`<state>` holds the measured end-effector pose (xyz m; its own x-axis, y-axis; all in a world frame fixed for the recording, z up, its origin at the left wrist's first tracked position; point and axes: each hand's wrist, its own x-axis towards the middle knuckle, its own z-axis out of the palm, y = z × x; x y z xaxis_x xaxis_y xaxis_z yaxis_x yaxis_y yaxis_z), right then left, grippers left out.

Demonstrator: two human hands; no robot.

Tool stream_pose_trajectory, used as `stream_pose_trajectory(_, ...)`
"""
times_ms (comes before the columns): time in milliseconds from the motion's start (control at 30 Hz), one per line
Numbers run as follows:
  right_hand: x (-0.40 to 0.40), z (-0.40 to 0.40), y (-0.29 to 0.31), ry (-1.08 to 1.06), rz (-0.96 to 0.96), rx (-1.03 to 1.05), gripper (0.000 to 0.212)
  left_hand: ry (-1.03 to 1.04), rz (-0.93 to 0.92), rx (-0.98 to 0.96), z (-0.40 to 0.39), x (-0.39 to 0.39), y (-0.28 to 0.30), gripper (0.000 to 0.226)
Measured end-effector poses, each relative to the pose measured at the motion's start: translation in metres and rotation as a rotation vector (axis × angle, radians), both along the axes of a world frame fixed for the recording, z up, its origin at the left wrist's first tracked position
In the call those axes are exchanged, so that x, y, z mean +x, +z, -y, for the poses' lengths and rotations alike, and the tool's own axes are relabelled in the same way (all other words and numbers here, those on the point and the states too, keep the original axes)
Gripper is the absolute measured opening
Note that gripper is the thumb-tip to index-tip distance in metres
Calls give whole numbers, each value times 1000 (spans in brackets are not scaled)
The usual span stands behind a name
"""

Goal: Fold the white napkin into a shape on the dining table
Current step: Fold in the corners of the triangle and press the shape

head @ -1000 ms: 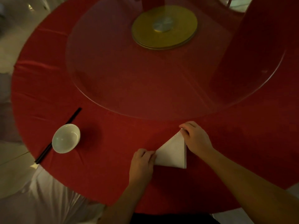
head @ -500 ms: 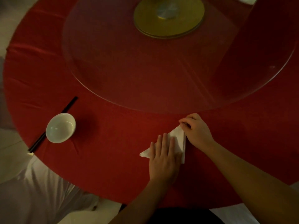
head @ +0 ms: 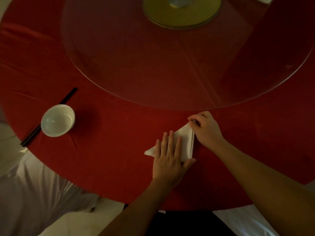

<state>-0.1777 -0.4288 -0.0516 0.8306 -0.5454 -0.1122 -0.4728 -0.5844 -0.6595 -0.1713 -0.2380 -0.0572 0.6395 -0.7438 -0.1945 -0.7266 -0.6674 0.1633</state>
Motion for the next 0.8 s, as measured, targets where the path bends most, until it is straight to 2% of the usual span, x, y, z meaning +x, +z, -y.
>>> stream_pose_trajectory(133, 0, -6, 4, -30, -8, -13, 25, -73, 14, -45, -35, -8, 9, 75)
stream_pose_trajectory(233, -2, -14, 14, -129, -16, 30, 34, -114, 25, -15, -68, -10, 11, 69)
stream_pose_trajectory(333, -17, -35, 36, -150, 108, -212, 34, -136, 55, 64, -79, 2, 13, 67)
stream_pose_trajectory(433, -42, -80, 48, 89, 177, -421, 39, -142, 50, 88, -78, 12, 14, 68)
stream_pose_trajectory(567, -59, -146, 33, 342, -101, -363, 60, -244, 75, 135, -82, 24, 7, 68)
stream_pose_trajectory(667, -64, -164, 15, 313, -212, -293, 75, -276, 65, 168, -85, 30, 5, 71)
stream_pose_trajectory(800, -73, -161, 3, 303, -276, -349, 77, -262, 39, 104, -84, 31, 2, 68)
